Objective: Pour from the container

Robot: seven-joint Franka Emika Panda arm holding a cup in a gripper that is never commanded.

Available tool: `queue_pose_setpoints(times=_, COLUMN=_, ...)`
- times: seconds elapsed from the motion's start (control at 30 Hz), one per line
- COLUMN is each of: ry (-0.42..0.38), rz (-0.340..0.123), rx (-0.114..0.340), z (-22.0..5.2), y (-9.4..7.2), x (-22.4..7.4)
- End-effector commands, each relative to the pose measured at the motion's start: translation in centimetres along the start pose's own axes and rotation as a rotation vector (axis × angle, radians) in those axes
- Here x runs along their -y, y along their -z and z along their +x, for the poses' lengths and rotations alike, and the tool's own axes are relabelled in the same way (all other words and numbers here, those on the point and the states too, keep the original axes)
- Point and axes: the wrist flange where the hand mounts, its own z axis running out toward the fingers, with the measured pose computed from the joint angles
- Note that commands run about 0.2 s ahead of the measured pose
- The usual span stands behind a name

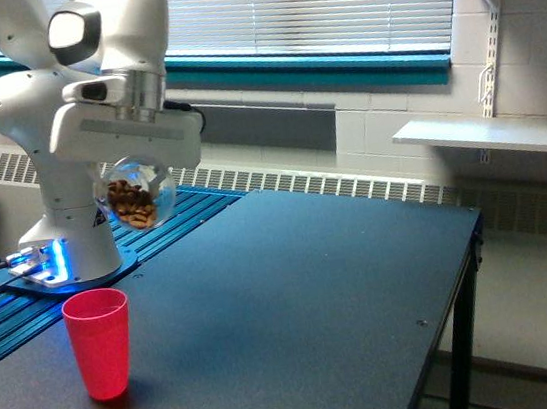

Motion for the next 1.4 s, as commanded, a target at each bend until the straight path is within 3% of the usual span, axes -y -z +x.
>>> queue_pose_setpoints(times=0.03, ry=-0.064, rz=-0.014, rx=0.006, z=0.4, y=-0.6, x=-1.6)
queue_pose_setpoints(times=0.77, ry=-0.148, rz=-0.051, rx=0.059, z=1.8, y=-3.0, x=-5.6)
queue_pose_setpoints(times=1.17, ry=-0.155, rz=-0.089, rx=0.096, z=2.0, y=-5.3, x=-6.8)
queue_pose_setpoints(times=1.4, ry=-0.159, rz=-0.093, rx=0.111, z=3.3, y=-5.7, x=-6.3)
